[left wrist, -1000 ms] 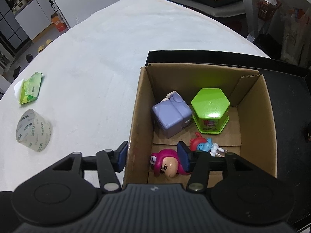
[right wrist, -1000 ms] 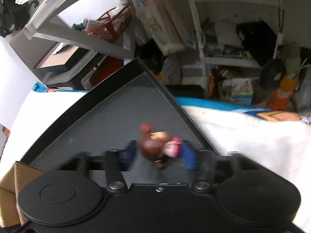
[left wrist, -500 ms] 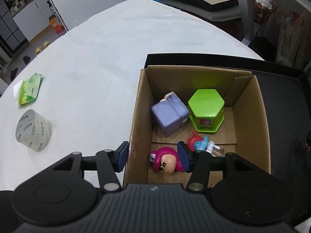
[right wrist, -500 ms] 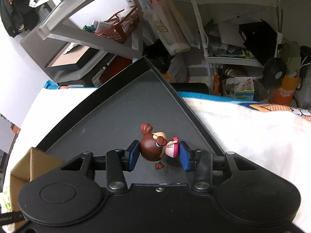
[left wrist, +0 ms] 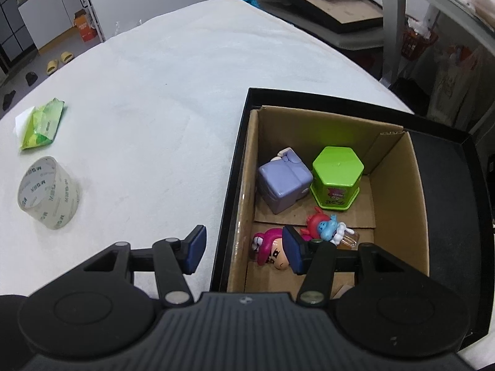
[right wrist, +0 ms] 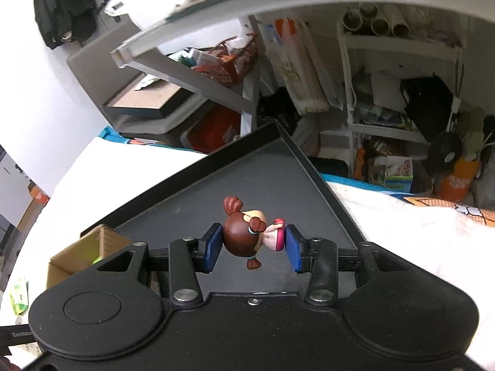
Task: Organize rigid objects
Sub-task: 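Carry the girl figurine into the box and open the right gripper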
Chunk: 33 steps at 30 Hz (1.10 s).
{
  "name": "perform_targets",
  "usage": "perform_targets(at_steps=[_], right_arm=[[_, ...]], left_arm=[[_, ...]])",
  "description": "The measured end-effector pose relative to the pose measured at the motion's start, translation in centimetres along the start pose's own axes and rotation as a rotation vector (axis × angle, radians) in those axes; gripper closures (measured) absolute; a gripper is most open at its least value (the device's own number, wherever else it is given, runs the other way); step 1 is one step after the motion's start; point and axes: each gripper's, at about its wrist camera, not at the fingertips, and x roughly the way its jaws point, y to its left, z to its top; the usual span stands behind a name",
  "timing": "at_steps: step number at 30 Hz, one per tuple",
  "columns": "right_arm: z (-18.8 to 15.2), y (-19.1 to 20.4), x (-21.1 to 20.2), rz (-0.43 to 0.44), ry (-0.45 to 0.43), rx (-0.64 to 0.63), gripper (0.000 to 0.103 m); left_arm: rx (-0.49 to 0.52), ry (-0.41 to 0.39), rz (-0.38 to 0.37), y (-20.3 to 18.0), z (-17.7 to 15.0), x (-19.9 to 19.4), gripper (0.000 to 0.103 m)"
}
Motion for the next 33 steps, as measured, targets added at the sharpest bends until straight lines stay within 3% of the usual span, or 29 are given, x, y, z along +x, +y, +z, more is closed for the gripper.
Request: perform_targets(at_steps=[17,21,33], right_arm=[[-0.5,7.7,-3.9,0.029,-0.034,-0.163,0.060],[-0.7,10.1,-4.6,0.044,-0.034,-0.209,0.060],[-2.2,16.6,-4.6,0.079,-0.008,-0.363,0.060]], left_arm=[[-0.082,-0.026,-0.146,4.2,-1.5,0.8,0.051],[-0.093,-0.064,-0.162,4.9,-1.6,0.6,0.051],[-0.110,-0.074,-0.235,6.3,-2.0,1.1,0.053]])
